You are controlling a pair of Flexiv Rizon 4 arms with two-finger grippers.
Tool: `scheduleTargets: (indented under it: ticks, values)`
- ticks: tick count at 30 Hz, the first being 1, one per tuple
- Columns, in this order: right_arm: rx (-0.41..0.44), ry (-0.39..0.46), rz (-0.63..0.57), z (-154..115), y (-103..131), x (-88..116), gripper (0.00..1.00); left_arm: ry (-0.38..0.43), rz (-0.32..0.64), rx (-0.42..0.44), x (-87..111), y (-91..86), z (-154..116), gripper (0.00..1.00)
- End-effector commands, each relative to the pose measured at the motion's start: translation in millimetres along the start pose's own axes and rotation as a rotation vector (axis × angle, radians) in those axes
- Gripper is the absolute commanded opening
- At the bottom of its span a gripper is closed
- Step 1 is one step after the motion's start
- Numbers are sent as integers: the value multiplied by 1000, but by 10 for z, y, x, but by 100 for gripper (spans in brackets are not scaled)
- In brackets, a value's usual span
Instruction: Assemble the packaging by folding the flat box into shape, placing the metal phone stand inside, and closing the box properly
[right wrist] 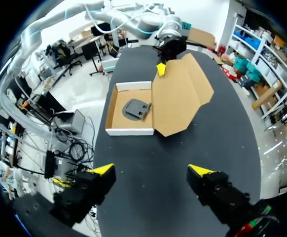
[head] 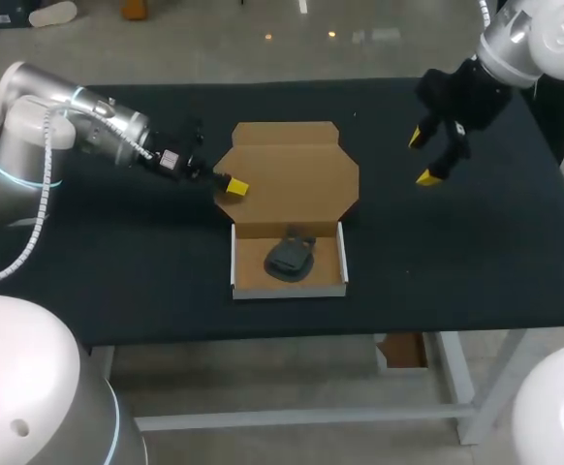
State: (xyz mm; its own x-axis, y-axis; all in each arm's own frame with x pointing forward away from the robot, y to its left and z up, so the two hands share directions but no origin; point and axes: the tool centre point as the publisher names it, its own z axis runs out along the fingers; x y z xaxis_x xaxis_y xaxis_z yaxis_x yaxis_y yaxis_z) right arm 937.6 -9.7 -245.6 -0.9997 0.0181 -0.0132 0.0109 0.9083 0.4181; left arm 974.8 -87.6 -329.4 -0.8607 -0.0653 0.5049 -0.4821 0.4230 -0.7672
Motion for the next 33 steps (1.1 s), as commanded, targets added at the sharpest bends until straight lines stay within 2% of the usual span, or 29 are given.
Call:
scheduleTargets:
  ticks: [1, 7, 11, 21, 26, 27, 28, 33]
  values:
    - [4, 9, -2, -6, 19, -16, 100, -11, 16, 12, 33, 7, -8, 20]
    - [7, 10, -5, -10, 30, -13, 100, -29, 51, 25, 31, 1, -18, 18]
    - [9, 12, -6, -12, 33, -12, 100, -26, 71, 28, 45, 5, -22, 13]
    - [15, 9, -7, -35, 58, -2, 100, -22, 107, 27, 86, 7, -10, 16]
    - [18, 10, -6, -36, 59, 4, 100, -27, 119, 28, 92, -9, -3, 10]
    - [18, 10, -6, -36, 60, 6, 100, -26, 127, 27, 92, -13, -3, 7]
    - [19, 10, -7, -37, 65, 9, 100, -26, 137, 26, 93, -16, -3, 0]
    - [21, 8, -12, -55, 89, 9, 100, -29, 194, 12, 113, -1, -9, 0]
